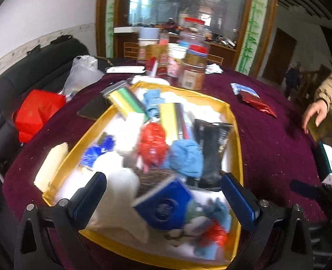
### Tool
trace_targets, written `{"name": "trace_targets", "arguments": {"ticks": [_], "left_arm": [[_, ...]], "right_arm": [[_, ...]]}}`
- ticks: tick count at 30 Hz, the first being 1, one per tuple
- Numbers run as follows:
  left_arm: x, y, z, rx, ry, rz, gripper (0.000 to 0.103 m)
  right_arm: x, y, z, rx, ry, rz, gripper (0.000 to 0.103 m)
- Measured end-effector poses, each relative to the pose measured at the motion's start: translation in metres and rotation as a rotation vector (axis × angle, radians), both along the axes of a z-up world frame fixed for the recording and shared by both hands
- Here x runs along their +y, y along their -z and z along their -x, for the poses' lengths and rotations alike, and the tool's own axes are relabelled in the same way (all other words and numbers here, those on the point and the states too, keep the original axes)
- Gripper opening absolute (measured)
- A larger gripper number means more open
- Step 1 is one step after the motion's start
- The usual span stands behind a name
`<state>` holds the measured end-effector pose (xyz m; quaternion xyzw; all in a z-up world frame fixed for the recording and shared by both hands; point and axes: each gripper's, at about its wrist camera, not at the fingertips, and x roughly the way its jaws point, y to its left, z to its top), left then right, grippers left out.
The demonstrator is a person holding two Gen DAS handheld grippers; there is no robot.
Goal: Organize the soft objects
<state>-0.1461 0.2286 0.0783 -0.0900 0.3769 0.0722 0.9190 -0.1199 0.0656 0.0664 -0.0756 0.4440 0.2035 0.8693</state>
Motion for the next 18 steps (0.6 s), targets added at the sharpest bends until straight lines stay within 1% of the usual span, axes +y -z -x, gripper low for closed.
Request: {"name": "trace_targets", "arguments": {"ticks": [2,4,10,14,15,18], "left_arm": [[0.011,0.002,0.000,0.007,-0.023,0.012,0.103],[0.020,0.004,0.000,0.018,-0.052,0.002,0.103],[0.037,0.005,0.002,0.012,-0.081,-0.002,0.103],[0.050,0.006,0.001,-0.004,-0.077,0.041,0.103],[0.053,0.006,0.002,-0.007,-0.085,0.039,0.103],[0.052,0.003,0.004,-0.015,-0.101,-0.001,0.103]], "right_arm": [[0.010,0.001,0.002,0.000,-0.023,0.008,0.085],[0.019,0.001,0.004,0.002,-0.043,0.018,0.085],[0.030,0.004,0.007,0.006,-0.066,0.034,0.085],[0.028,0.004,0.009,0.009,-0.056,0.026,0.085],[0.027,0.004,0.009,0.010,-0.055,0.023,0.085],[0.023,0.004,0.010,0.010,-0.051,0.016,0.085]]}}
